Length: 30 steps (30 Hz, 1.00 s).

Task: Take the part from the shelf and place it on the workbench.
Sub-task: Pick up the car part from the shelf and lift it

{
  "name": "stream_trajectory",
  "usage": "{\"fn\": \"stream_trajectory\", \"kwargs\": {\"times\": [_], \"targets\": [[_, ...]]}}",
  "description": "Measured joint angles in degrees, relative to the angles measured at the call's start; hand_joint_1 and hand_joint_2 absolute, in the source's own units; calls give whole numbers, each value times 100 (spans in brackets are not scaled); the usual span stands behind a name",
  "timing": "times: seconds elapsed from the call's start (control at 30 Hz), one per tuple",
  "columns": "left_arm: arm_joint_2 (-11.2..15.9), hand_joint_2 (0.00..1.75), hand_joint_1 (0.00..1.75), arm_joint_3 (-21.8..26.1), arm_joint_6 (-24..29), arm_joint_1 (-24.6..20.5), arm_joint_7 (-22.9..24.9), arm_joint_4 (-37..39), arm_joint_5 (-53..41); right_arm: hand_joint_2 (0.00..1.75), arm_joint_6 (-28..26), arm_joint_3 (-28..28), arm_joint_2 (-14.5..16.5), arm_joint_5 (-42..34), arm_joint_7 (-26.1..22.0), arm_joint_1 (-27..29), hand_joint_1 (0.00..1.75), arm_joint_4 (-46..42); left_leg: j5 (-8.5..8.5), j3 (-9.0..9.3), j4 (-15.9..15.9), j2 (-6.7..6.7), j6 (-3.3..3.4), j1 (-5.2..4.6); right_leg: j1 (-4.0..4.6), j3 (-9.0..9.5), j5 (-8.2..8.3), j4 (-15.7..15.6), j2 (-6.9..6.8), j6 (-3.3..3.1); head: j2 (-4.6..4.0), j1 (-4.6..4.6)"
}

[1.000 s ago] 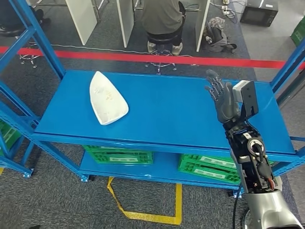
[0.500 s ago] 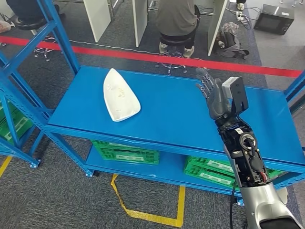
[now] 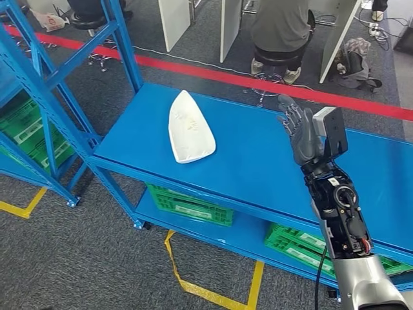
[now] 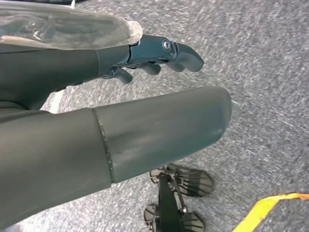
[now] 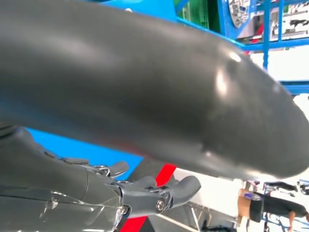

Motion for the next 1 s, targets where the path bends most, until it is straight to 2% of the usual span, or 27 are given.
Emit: {"fn": "stream_trajectory", "kwargs": {"times": [0.03,0.1,0.17,0.2,0.23,0.27,0.33,0.37,0.4,0.47,0.53,0.57,0.6,0.67,0.7,0.73,0.77,0.83,0.87,0.9,1.0], "targets": [[3,0,0,0,0,0,-1,1,-2,0,1,-1,0,0,-1,-15,0,4,-70,-51,107,89,-26,-4,-7,12,16,-21,-48,-39,0,-30],[5,0,0,0,-1,-19,-1,2,-10,0,6,-8,-2,1,-3,-43,0,19,-387,-336,700,322,-63,-5,-4,24,35,-50,-157,-104,0,-113],[-2,0,0,0,-2,-29,-1,3,-19,0,12,-18,-11,2,0,-50,0,47,-715,-742,1518,415,-87,-1,17,14,31,-50,-264,-132,0,-188],[-6,0,0,0,-4,-24,-1,3,-23,0,14,-22,-16,2,3,-50,0,64,-753,-849,1729,426,-91,2,24,12,29,-50,-313,-134,0,-209],[-9,0,0,0,-6,-19,-1,3,-25,0,16,-25,-23,2,6,-52,0,80,-688,-843,1714,434,-88,3,28,13,27,-50,-359,-135,0,-228],[-8,0,0,0,-8,-16,-1,3,-27,0,17,-28,-30,4,9,-56,0,96,-532,-713,1461,450,-76,2,31,19,23,-50,-400,-133,0,-244],[2,0,0,0,-11,-25,-1,2,-35,0,17,-40,-58,12,15,-87,0,126,-185,-259,602,567,-33,-16,52,30,5,-42,-471,-112,0,-270],[6,0,0,0,-13,-36,-1,2,-39,0,21,-53,-81,15,20,-115,0,144,-81,-85,265,621,-7,-31,67,31,-6,-37,-499,-91,0,-277],[8,0,0,0,-15,-43,-1,2,-40,0,29,-68,-109,16,24,-154,0,173,-38,16,64,658,16,-46,82,31,-17,-33,-525,-64,0,-271],[8,0,0,0,-18,-45,4,2,-41,0,63,-100,-176,17,17,-253,0,261,-34,36,-5,622,65,-63,90,38,-29,-38,-573,-3,0,-247],[6,0,0,0,-17,-41,12,2,-44,0,93,-121,-261,56,-24,-369,0,394,-18,49,-31,579,124,-48,64,13,-121,59,-520,64,0,-224],[5,0,0,0,-17,-48,15,2,-49,0,100,-129,-313,91,-49,-428,0,476,-8,58,-46,562,157,-39,51,-69,-251,256,-450,94,0,-204],[4,0,0,0,-17,-55,16,2,-53,0,105,-137,-365,135,-70,-481,0,562,-2,63,-54,546,180,-32,38,-220,-435,593,-366,121,0,-177],[-3,0,0,0,-19,-63,16,2,-63,0,121,-157,-455,211,-92,-543,0,733,-6,63,-53,505,208,-37,33,-614,-787,1412,-275,158,0,-115],[-7,0,0,0,-19,-61,16,2,-67,0,132,-165,-488,245,-96,-559,0,816,-9,66,-52,482,212,-39,31,-750,-841,1673,-263,170,0,-93],[-13,0,0,1,-20,-60,16,3,-72,0,140,-169,-520,292,-95,-586,0,914,-12,70,-49,460,213,-39,26,-786,-778,1709,-260,177,0,-69],[-17,0,0,1,-21,-61,16,3,-74,0,143,-169,-553,358,-87,-632,0,1021,-16,77,-45,441,209,-38,19,-717,-609,1521,-260,178,0,-46],[-26,0,0,2,-25,-67,16,2,-78,87,122,-174,-635,526,-51,-759,0,1216,-32,90,-27,403,184,-43,6,-378,-164,732,-245,163,0,6],[-28,0,0,2,-27,-69,16,2,-79,131,103,-175,-676,633,-12,-830,0,1296,-41,86,-10,387,166,-53,9,-225,-23,374,-231,148,0,25],[-29,0,0,2,-29,-70,16,2,-80,175,82,-175,-711,741,35,-892,0,1370,-47,72,6,374,145,-63,12,-129,49,143,-218,130,0,32],[-21,0,0,2,-36,-68,17,3,-84,175,21,-163,-794,1041,199,-1023,0,1586,-50,33,34,358,189,-89,24,-95,48,20,-203,99,0,-16]]}}
